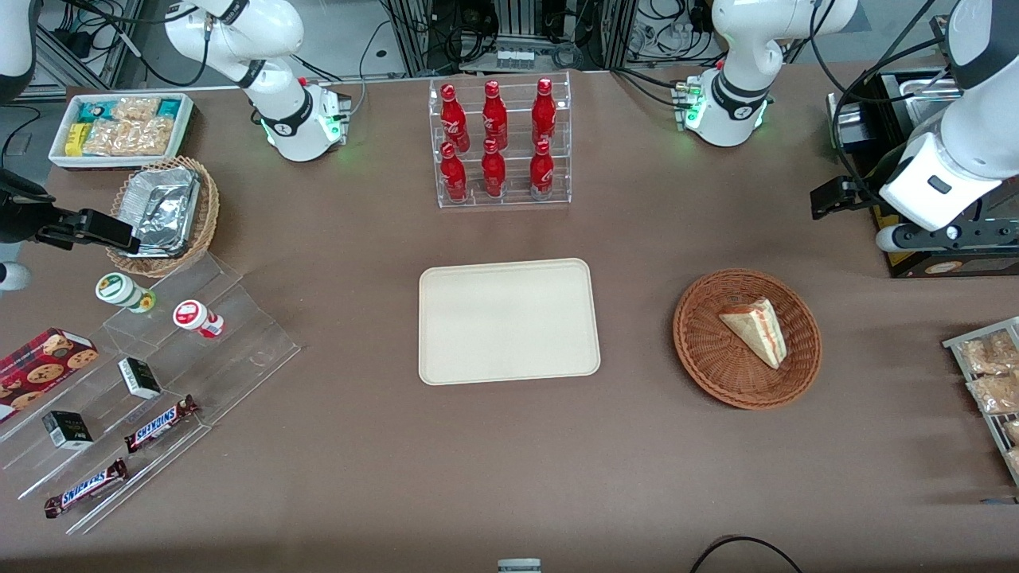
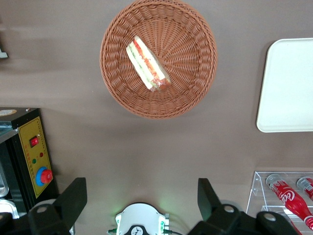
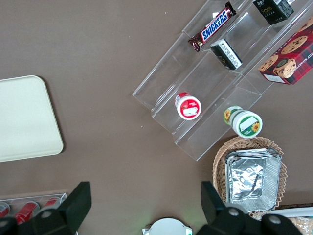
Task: Place sandwich from basket to tray
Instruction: 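Move the left gripper over the wrapped sandwich in the wicker basket, then lower the open left gripper onto the sandwich and close on it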
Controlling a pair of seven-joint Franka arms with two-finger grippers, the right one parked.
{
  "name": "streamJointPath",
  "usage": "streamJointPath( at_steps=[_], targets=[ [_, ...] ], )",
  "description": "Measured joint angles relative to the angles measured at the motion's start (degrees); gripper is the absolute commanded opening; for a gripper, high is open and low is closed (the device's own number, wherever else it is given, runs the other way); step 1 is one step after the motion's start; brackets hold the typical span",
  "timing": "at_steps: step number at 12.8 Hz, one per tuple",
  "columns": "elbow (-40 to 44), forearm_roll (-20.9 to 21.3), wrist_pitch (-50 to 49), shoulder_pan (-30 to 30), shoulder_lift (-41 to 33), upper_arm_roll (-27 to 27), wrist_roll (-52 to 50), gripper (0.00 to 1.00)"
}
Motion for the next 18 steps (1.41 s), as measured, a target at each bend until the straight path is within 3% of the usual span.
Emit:
streamJointPath(
  at_steps=[7,18],
  targets=[
    [-2.04,-0.02,3.27,-0.35,1.42,-0.07,0.00,1.00],
    [-23.51,-0.01,37.13,-0.37,6.56,0.01,0.00,1.00]
  ],
)
